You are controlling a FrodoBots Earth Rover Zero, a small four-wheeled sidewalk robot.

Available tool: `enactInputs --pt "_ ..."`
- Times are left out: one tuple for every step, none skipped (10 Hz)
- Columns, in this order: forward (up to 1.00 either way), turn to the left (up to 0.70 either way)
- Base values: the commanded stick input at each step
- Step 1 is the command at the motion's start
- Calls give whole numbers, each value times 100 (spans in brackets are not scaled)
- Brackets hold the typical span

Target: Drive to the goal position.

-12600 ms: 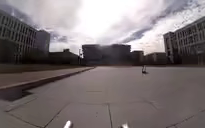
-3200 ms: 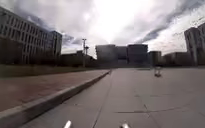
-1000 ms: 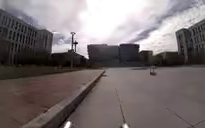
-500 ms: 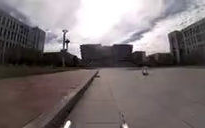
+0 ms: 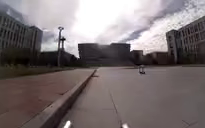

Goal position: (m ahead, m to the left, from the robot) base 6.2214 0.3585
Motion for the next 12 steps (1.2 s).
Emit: enactInputs --pt "100 -1" --pt "100 0" --pt "100 0" --pt "100 0" --pt "100 0" --pt "100 0" --pt "100 0" --pt "100 0" --pt "100 0" --pt "100 0" --pt "100 0" --pt "100 0"
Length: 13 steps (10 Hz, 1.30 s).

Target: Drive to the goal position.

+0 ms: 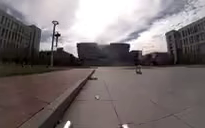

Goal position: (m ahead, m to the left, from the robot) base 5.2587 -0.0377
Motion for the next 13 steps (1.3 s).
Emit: enactInputs --pt "100 0" --pt "100 0" --pt "100 0" --pt "100 0" --pt "100 0" --pt "100 0" --pt "100 0" --pt "100 0" --pt "100 0" --pt "100 0" --pt "100 0" --pt "100 0" --pt "100 0"
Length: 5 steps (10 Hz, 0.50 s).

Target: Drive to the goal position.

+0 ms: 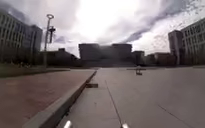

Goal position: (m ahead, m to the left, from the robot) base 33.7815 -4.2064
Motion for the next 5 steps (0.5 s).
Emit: enactInputs --pt "100 0" --pt "100 0" --pt "100 0" --pt "100 -5" --pt "100 -20"
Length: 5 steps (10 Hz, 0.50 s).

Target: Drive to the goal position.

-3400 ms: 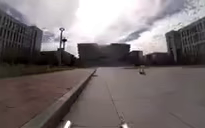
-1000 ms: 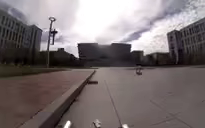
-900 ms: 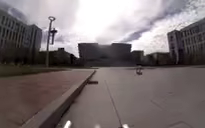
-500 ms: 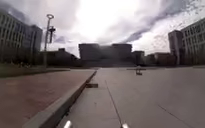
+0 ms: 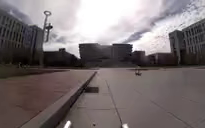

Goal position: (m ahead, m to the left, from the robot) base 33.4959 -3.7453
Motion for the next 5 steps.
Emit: enactInputs --pt "100 -29" --pt "100 -36" --pt "100 -17" --pt "100 0" --pt "100 0"
